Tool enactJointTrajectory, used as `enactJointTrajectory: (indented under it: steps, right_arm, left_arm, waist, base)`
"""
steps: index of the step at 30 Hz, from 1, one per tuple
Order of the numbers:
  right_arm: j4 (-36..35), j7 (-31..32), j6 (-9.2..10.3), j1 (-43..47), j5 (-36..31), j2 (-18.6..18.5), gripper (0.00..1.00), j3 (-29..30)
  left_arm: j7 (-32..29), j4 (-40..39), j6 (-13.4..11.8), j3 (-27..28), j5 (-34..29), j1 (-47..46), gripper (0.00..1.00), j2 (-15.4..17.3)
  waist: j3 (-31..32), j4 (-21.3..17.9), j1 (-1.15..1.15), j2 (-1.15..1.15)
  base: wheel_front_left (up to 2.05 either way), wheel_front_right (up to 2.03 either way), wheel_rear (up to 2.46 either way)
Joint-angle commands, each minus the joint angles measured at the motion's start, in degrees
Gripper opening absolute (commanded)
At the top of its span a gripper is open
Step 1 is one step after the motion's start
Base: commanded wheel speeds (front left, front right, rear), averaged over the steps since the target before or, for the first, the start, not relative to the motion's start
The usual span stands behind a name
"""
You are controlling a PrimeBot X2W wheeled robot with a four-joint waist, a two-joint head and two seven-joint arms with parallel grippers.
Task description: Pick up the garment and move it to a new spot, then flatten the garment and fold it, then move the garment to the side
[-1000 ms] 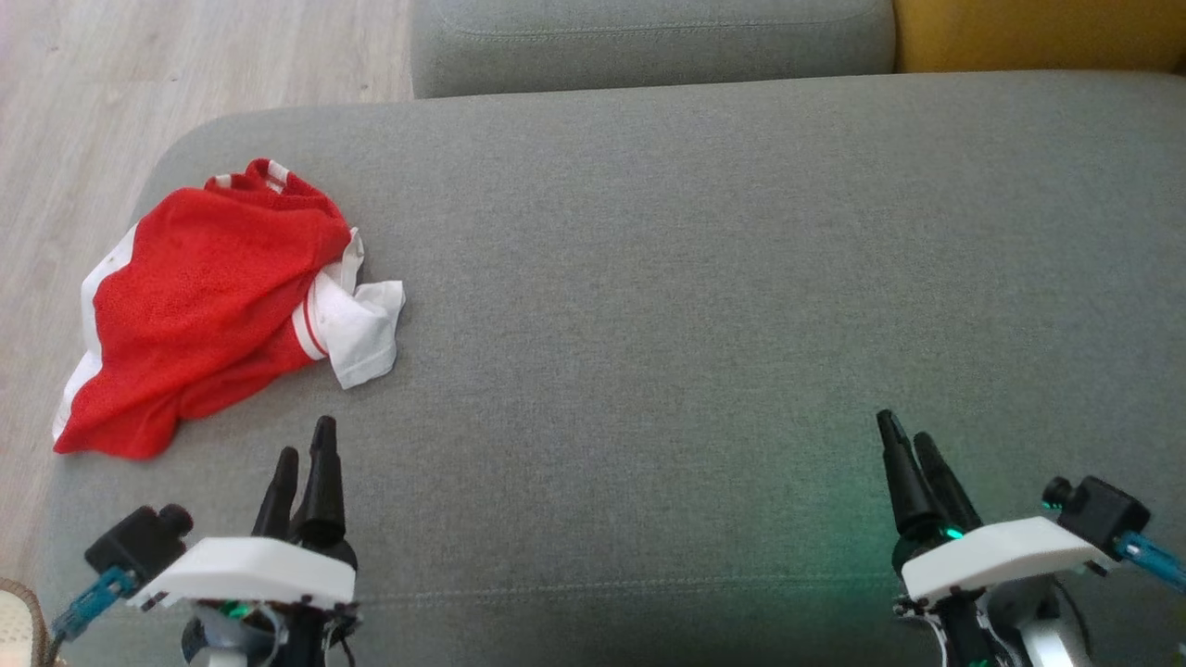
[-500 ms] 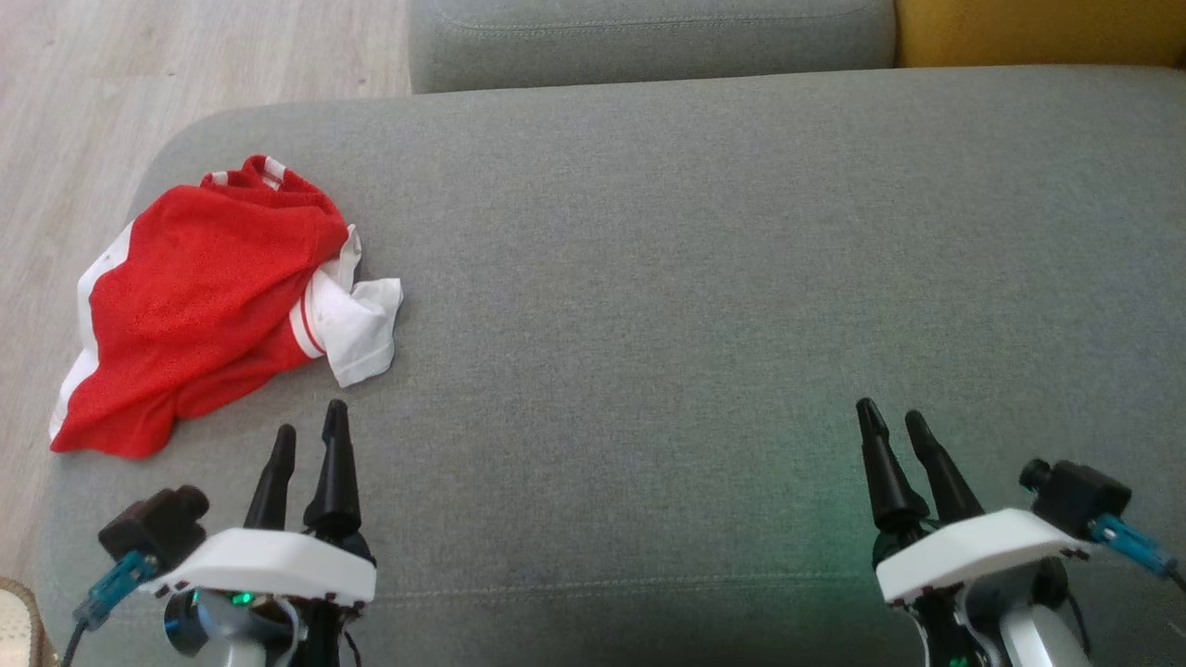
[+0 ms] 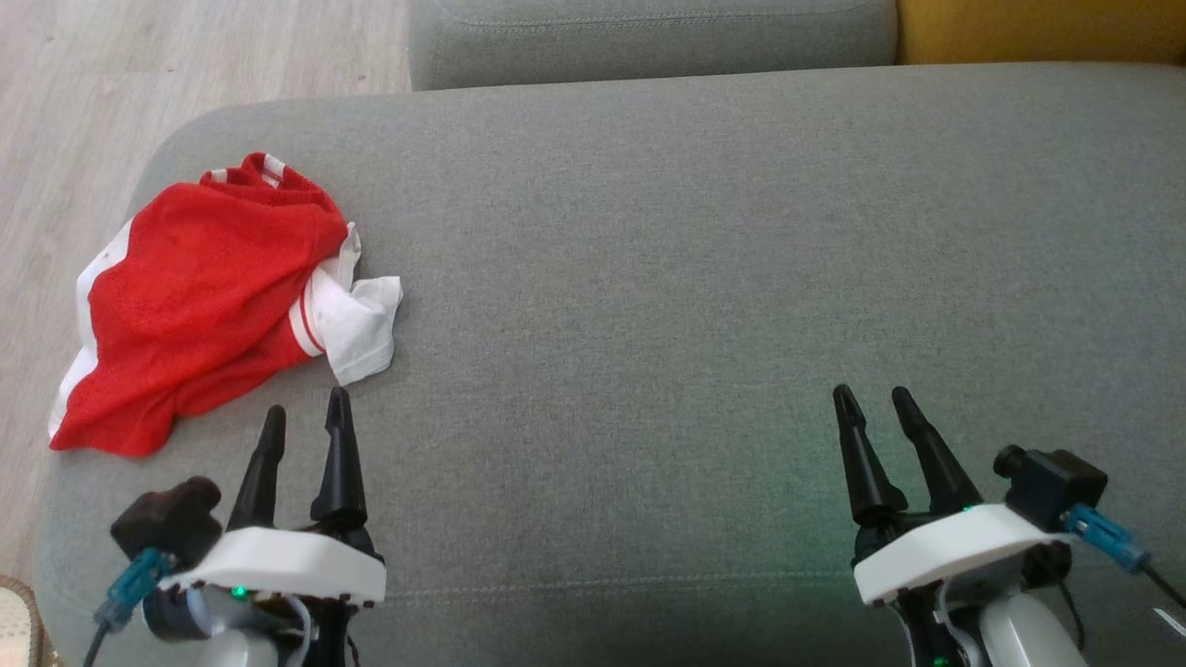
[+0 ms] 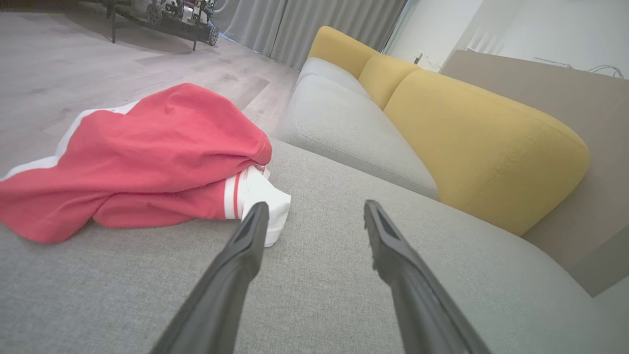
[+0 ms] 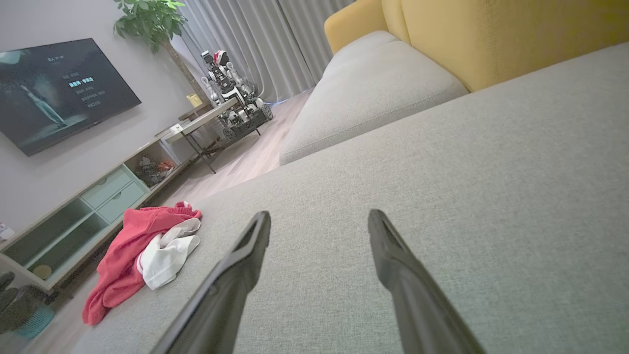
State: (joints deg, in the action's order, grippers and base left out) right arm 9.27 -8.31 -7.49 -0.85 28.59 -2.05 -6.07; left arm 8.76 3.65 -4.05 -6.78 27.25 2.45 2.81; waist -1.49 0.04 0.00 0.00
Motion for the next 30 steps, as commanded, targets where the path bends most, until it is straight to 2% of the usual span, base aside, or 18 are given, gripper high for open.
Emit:
enactJointTrajectory:
  steps: [1, 14, 23, 30]
  right_arm:
    - [-2.65, -1.21, 0.00, -2.97, -2.30, -0.57, 1.00, -1.25]
    - [-3.78, -3.25, 0.00, -3.24, -10.94, -0.67, 1.00, -0.70]
    - [-4.14, -4.78, 0.00, -3.14, -16.53, -0.74, 1.00, -0.15]
    - [-3.95, -5.97, 0.00, -3.46, -20.58, -0.80, 1.00, 0.76]
  left_arm:
    - [0.84, -2.70, -0.32, 0.83, -2.39, -1.05, 1.00, 0.63]
    - [2.85, -4.74, -0.94, -0.27, -11.25, -0.86, 1.00, 0.58]
    - [4.36, -5.76, -0.13, -0.43, -16.02, -0.20, 1.00, 0.38]
    - [5.53, -5.42, 1.61, 0.49, -17.57, -0.03, 1.00, 0.10]
  waist:
    - [-0.06, -0.03, 0.00, 0.00]
    - [-0.63, -0.41, 0.00, 0.00]
    - [-0.59, -0.53, 0.00, 0.00]
    - [-0.73, -0.59, 0.00, 0.00]
  base:
    - [0.00, 0.00, 0.00]
    - [0.00, 0.00, 0.00]
    - [0.00, 0.00, 0.00]
    - [0.00, 0.00, 0.00]
